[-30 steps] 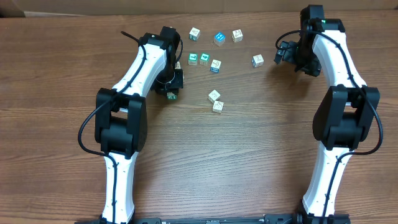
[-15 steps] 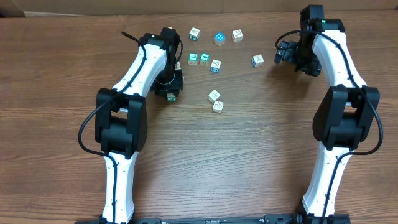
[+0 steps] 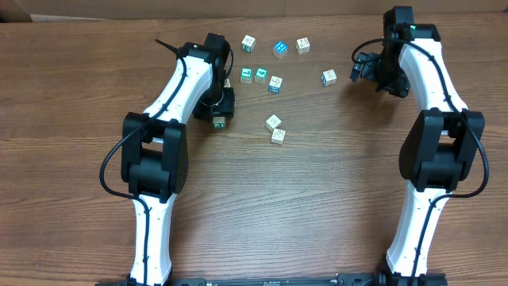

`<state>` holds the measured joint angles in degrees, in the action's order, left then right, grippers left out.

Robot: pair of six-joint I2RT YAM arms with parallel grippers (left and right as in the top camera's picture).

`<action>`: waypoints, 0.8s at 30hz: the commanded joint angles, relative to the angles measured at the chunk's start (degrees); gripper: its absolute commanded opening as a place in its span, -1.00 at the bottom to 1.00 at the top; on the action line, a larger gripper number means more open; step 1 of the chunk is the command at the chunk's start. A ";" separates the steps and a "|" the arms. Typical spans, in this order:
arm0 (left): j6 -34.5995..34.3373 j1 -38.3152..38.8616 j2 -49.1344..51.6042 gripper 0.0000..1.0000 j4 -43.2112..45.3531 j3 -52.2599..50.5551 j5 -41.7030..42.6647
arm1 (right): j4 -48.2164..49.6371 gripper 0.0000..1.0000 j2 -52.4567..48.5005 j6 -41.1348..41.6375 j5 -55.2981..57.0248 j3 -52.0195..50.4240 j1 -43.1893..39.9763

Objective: Form a circle

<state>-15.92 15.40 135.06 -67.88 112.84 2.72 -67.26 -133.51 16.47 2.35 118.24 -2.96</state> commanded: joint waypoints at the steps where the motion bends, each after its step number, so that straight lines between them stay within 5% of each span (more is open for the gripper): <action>1: 0.72 0.37 0.02 -0.08 -0.02 -0.17 -0.37 | 0.11 1.00 1.40 0.26 0.11 1.25 0.00; 17: 0.72 0.50 0.02 -0.49 -1.09 -0.17 -0.09 | 0.11 1.00 1.40 0.26 0.11 1.25 0.00; 24: 0.72 0.50 0.02 -0.43 -1.07 -0.17 0.28 | 0.11 1.00 1.40 0.26 0.11 1.25 0.00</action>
<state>-15.90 15.40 135.06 -68.84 112.84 2.72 -67.26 -133.53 16.51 2.33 118.24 -2.96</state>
